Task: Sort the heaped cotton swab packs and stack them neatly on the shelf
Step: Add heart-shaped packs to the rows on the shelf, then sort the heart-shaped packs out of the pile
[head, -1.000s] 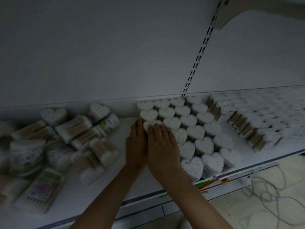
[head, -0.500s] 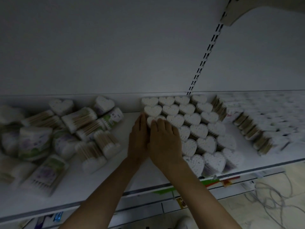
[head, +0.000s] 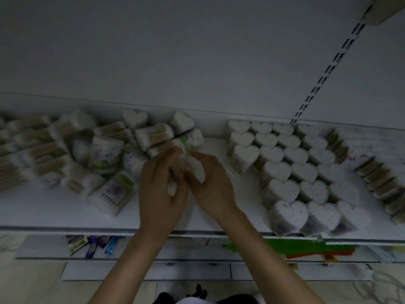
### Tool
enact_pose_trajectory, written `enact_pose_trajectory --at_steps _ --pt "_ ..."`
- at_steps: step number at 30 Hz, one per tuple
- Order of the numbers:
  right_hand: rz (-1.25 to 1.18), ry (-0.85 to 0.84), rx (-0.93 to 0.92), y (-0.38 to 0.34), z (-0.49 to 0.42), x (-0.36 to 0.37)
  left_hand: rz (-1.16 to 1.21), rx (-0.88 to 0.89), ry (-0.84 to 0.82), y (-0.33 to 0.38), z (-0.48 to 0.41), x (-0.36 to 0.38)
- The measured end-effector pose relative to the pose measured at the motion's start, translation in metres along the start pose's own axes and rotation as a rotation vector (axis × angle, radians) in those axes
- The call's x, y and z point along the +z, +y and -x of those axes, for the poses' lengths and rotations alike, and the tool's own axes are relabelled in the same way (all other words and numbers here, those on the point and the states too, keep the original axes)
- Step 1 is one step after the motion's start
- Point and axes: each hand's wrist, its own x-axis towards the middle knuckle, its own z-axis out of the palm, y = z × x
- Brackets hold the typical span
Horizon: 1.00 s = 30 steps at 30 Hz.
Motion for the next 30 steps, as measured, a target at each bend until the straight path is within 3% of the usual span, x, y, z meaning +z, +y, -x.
enact_pose_trajectory --at_steps 2,5,9,14,17,22,25,30 --pt "0.048 -0.081 0.002 0.009 -0.001 0.020 0.004 -0.052 0.055 -0.006 0.005 -0.014" --pt "0.053 -0.029 -0.003 0.019 -0.004 0.029 -0.014 -0.090 0.074 -0.012 0.011 -0.023" --pt "0.041 -0.063 0.048 0.015 -0.005 0.022 -0.046 -0.056 -0.113 -0.010 0.013 -0.013" --pt "0.164 0.327 -0.126 0.007 0.030 -0.024 -0.111 0.142 -0.411 0.001 0.013 0.007" --pt "0.401 0.405 -0.158 0.010 0.042 -0.051 -0.020 0.175 -0.503 0.009 0.016 0.031" --pt "0.604 0.342 -0.019 0.030 0.052 -0.048 0.122 -0.015 -0.489 0.029 0.024 0.070" --pt "0.666 0.368 -0.083 0.037 0.065 -0.042 0.195 0.022 -0.415 0.027 0.028 0.085" --pt "0.702 0.397 -0.104 0.039 0.073 -0.043 0.194 -0.020 -0.427 0.020 0.029 0.103"
